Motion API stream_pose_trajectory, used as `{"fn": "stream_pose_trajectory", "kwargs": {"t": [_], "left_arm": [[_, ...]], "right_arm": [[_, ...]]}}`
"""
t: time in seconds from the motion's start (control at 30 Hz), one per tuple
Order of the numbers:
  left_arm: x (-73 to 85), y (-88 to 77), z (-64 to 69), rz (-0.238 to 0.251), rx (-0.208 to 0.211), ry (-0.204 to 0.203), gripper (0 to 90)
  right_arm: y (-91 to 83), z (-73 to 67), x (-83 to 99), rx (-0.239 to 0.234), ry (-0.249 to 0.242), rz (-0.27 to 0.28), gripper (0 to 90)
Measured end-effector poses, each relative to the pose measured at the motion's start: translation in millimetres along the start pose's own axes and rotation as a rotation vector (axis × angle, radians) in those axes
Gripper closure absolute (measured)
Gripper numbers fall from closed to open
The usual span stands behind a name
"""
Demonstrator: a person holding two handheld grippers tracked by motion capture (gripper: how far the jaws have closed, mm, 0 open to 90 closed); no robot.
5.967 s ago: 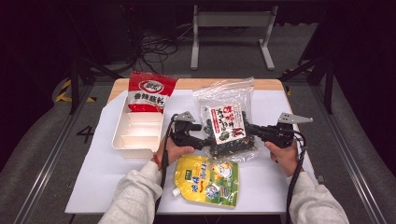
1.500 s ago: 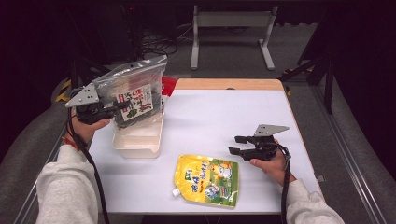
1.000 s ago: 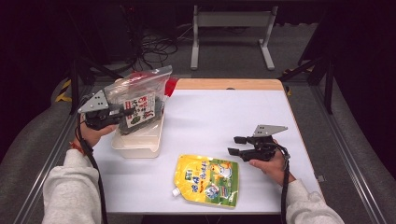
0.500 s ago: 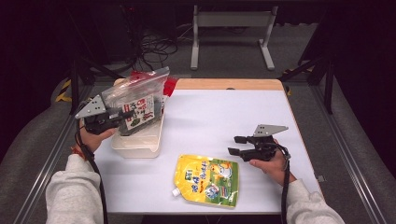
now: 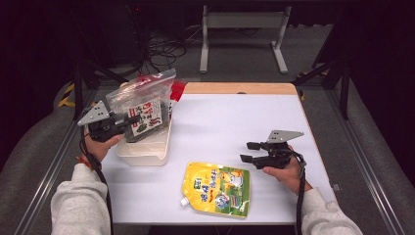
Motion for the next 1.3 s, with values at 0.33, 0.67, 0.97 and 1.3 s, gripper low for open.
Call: {"fn": "stream_pose_trajectory", "kwargs": {"t": [0.33, 0.67, 0.97, 1.3], "left_arm": [[-3.1, 0.0, 2.2, -0.018, -0.040, -0.013, 70.9], [-5.8, -2.7, 0.0, -0.030, -0.095, -0.041, 48.8], [-10.8, -14.5, 2.6, -0.006, -0.101, -0.053, 45.3], [-9.9, -21.1, 4.9, -0.026, -0.139, -0.057, 39.0]], "right_arm": [[-0.3, 1.0, 2.3, 0.004, -0.006, -0.005, 39.6], [1.5, 0.0, 6.9, -0.006, -0.011, -0.028, 39.1], [3.4, -0.5, 7.3, -0.016, -0.009, -0.032, 38.8], [3.4, -1.3, 6.6, -0.013, -0.012, -0.038, 38.8]]}}
Point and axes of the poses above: each handheld gripper's, and its own axes: y roughly forward along the jaws, x roughly out of its underside, z roughly to its right, the point moved 8 cm from there along y, roughly forward along the jaws, and after that the axes turned 5 degrees about y, right-handed, at the moved point
